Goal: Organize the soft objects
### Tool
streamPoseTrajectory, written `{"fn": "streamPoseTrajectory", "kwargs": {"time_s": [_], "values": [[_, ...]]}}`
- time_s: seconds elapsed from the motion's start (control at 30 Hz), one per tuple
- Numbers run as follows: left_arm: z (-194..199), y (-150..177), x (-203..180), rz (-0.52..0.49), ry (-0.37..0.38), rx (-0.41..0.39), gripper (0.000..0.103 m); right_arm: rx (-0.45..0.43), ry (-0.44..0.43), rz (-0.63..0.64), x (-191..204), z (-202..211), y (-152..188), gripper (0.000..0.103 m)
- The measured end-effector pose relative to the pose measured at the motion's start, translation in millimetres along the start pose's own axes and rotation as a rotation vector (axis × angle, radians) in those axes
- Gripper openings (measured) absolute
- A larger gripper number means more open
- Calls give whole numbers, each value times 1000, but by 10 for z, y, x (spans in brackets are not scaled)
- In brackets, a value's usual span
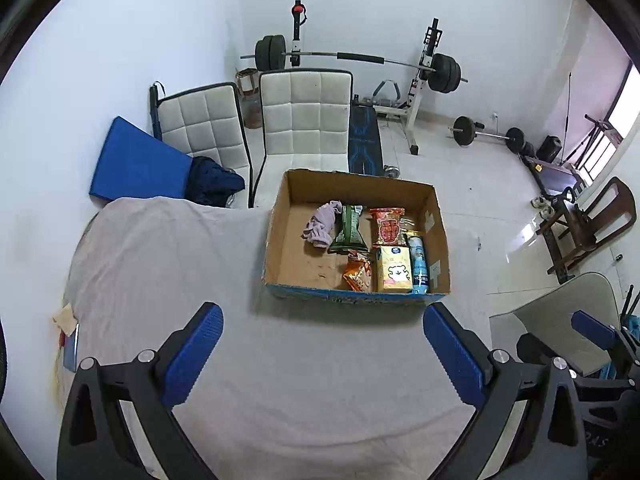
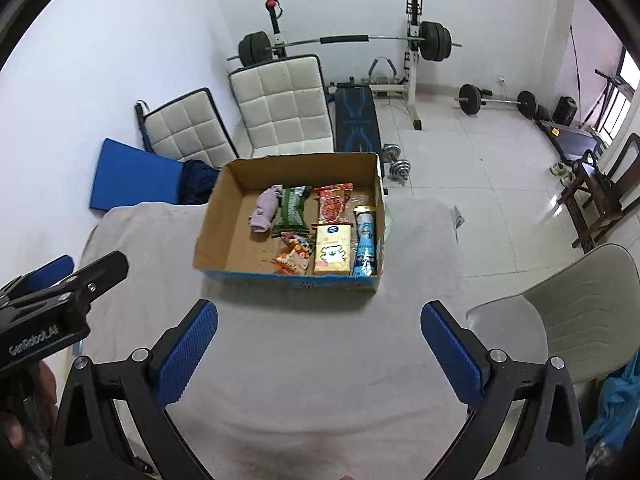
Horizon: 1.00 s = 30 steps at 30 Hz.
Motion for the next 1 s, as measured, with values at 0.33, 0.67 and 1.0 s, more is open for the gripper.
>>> {"fn": "streamPoseTrajectory", "kwargs": {"time_s": [0.33, 0.67, 1.0], "values": [[517, 149, -84, -25, 14, -32, 103, -43, -21, 26, 78, 786, 197, 103], [777, 91, -75, -11, 14, -95, 103, -95, 3, 37, 85, 1128, 150, 103], [807, 33, -98, -15, 0, -116, 103, -127, 25, 36, 25, 1139, -33, 103]]}}
Point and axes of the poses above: each gripper's, at about its wrist camera, not at the fingertips, and z roughly against the way its jaws point, x to its left, y to its underside, the point moved 1 cm from there along -z, roughly the way its jaws point, and after that the axes turned 7 degrees about -x, right-handed, at the moved point
